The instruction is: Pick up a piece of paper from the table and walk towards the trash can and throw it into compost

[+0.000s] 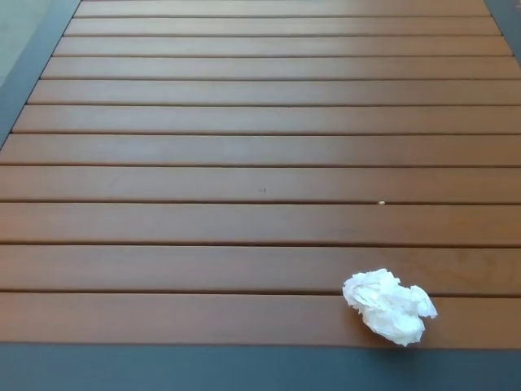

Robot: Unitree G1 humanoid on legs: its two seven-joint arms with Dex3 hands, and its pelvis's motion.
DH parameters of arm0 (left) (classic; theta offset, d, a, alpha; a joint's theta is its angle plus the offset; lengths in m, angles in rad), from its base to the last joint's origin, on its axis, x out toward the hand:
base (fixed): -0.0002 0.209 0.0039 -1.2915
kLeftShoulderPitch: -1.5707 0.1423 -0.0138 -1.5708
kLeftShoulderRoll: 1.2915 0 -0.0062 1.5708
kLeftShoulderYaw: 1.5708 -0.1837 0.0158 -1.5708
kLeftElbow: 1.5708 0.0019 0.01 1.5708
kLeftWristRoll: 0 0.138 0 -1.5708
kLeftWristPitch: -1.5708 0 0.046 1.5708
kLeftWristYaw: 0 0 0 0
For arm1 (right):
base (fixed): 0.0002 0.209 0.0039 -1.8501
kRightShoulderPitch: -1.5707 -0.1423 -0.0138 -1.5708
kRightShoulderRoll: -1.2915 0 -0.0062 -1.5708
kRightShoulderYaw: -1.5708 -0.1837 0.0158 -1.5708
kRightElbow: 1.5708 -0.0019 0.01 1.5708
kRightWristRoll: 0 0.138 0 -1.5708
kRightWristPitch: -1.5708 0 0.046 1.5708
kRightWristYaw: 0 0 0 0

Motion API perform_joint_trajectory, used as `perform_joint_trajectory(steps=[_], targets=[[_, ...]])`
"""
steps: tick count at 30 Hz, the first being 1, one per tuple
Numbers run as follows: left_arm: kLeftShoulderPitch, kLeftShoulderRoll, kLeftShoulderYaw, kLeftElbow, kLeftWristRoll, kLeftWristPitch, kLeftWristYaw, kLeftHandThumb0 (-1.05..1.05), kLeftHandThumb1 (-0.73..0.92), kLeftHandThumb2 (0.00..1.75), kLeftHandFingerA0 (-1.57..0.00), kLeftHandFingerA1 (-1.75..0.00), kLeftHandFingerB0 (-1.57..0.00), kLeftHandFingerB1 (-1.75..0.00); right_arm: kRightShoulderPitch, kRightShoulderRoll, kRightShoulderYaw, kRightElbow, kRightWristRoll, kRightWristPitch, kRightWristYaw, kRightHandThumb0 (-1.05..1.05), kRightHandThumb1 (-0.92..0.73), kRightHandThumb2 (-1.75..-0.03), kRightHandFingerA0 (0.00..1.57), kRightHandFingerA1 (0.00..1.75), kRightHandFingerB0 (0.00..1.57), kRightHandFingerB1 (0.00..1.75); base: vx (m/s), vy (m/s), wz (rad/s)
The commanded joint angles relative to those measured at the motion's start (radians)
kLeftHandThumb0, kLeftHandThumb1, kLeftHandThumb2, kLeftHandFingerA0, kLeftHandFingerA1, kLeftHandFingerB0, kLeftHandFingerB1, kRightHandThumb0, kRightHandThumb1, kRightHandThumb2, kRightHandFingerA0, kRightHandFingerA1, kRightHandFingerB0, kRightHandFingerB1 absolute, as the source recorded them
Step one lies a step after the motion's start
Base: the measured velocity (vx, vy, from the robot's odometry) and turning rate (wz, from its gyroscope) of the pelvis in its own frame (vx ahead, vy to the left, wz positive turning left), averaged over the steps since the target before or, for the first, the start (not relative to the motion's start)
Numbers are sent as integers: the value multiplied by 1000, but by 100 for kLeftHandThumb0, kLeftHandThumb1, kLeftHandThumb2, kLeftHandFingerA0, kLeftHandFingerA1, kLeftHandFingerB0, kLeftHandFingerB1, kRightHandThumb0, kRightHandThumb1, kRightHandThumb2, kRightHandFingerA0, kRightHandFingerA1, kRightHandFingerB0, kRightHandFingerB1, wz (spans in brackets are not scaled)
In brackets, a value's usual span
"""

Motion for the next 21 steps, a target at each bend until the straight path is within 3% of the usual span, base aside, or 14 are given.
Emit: perform_joint_trajectory(steps=[1, 6, 7, 8, 12, 13, 17, 18, 19, 21], targets=[[27, 16, 41, -25, -42, -147, 2, -9, 68, 68, -92, -91, -87, -70, 0, -39, -86, 41, 87, -114, 21, -13, -65, -73, 89, 67, 73, 56, 0, 0, 0], [4, 8, 59, 24, -46, -163, 18, -9, 69, 65, -94, -92, -86, -69, -13, -28, -236, 63, 215, -71, 75, -15, -65, -68, 92, 65, 78, 59, 0, 0, 0], [22, 5, 60, 8, -43, -163, 20, -9, 72, 68, -89, -88, -84, -68, -18, -25, -287, 71, 257, -50, 73, -19, -61, -61, 97, 65, 76, 55, 0, 0, 0], [45, 1, 66, -13, -46, -164, 17, -8, 73, 67, -88, -87, -81, -68, -22, -16, -365, 80, 318, -27, 69, -15, -63, -70, 95, 66, 71, 57, 0, 0, 0], [45, -6, 75, -18, -54, -164, 20, -9, 69, 67, -91, -90, -84, -67, -41, 13, -483, 61, 395, -25, 46, -16, -66, -71, 86, 66, 63, 52, 0, 0, 0], [42, -9, 81, -16, -66, -165, 6, -8, 68, 70, -90, -98, -83, -71, -53, 17, -530, 23, 438, -25, 48, -18, -77, -70, 65, 57, 38, 38, 0, 0, 0], [43, -12, 83, -1, -71, -186, -15, -7, 68, 70, -90, -94, -83, -70, -73, 19, -630, -83, 493, -9, 50, -21, -82, -68, 58, 55, 29, 35, 0, 0, 0], [45, -12, 81, -10, -68, -179, -13, -7, 69, 68, -87, -90, -83, -68, -96, 4, -672, -120, 523, 13, 26, -31, -78, -66, 22, 54, 10, 26, 0, 0, 0], [46, -5, 73, -15, -57, -176, -12, -6, 68, 68, -87, -88, -82, -68, -139, -40, -757, -214, 593, 93, 4, -48, -63, -87, 0, 19, 0, 8, 0, 0, 0], [44, 4, 65, -10, -48, -181, -14, -6, 68, 68, -87, -88, -82, -68, -163, -74, -814, -288, 638, 169, 9, -48, -63, -87, 0, 19, 0, 8, 0, 0, 0]])
